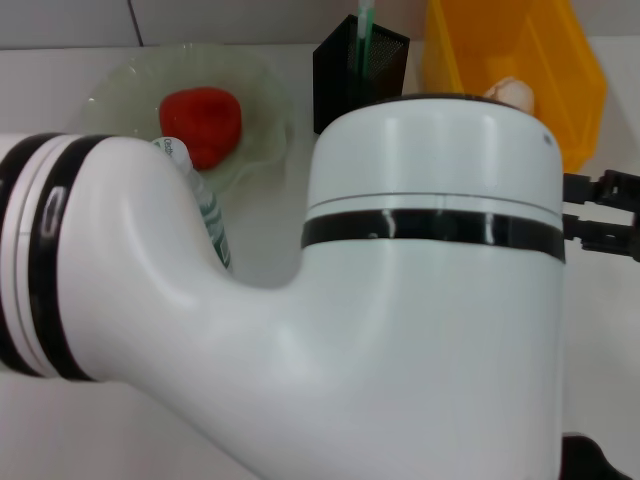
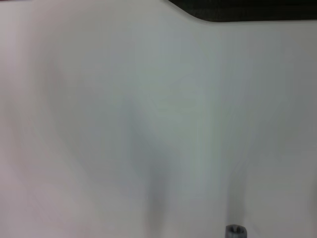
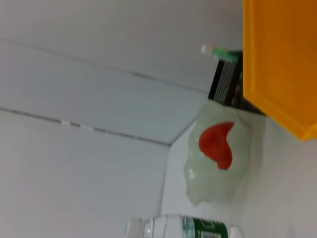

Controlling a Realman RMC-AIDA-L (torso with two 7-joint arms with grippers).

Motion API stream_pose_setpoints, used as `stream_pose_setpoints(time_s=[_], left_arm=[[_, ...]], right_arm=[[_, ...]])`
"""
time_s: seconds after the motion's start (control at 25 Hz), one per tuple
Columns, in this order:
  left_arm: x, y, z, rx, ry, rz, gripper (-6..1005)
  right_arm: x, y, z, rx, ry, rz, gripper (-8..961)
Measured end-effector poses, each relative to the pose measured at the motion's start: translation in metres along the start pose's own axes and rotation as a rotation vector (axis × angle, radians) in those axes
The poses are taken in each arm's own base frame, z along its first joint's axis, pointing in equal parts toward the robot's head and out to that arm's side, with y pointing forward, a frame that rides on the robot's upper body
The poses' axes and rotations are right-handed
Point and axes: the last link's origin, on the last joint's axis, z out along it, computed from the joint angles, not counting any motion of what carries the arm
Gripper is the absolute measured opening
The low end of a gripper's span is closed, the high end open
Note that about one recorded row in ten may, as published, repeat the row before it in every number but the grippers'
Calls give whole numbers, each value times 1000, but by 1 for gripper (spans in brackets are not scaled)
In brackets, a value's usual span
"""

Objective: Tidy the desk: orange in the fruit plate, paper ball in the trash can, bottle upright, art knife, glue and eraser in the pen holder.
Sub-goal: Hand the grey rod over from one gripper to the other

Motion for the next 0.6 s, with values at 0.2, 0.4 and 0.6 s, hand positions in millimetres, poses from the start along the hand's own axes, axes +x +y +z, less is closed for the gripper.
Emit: stream_pose_setpoints(time_s=[0.2, 0.4, 0.6], left_arm=[[0, -2, 1, 11, 0, 9, 236], [-1, -4, 2, 31, -8, 20, 244], [-1, -5, 2, 41, -16, 22, 252]], right_arm=[[-4, 1, 17, 16, 46, 1, 779], [-7, 1, 36, 37, 93, 0, 778], [-6, -3, 50, 65, 110, -4, 777]])
